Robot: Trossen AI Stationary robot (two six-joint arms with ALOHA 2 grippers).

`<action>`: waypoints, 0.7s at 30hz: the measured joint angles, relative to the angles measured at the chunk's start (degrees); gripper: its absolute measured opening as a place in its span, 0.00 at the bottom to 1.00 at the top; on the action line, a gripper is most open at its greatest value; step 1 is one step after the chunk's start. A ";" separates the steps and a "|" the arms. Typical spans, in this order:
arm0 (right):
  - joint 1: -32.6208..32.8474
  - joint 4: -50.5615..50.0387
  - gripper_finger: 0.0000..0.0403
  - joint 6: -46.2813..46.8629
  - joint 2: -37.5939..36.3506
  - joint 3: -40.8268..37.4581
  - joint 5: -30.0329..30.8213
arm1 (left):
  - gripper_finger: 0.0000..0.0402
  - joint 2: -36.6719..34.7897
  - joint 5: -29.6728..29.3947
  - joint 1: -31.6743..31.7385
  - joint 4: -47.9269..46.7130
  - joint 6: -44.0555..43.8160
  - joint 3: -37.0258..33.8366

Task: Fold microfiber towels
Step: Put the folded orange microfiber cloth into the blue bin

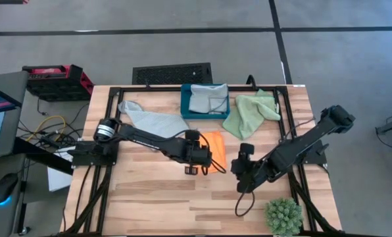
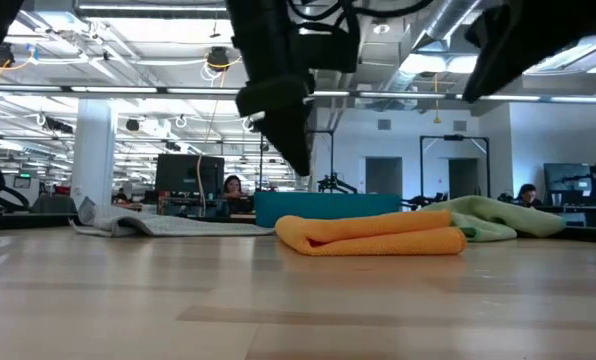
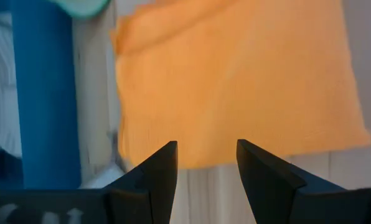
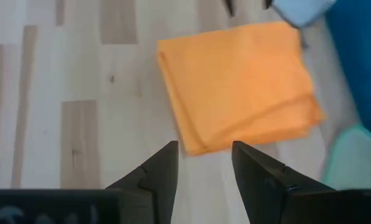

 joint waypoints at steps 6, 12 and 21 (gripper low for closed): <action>-1.17 14.86 0.42 -4.26 0.00 -7.61 -4.84 | 0.39 -0.12 0.18 1.53 0.61 0.30 -2.79; -3.87 22.50 0.42 -5.21 0.00 -12.65 -5.27 | 0.39 0.14 0.25 4.25 8.42 1.63 -6.47; -4.80 26.83 0.42 -5.21 0.10 -17.04 -5.52 | 0.39 0.16 1.32 7.45 9.96 1.49 -10.84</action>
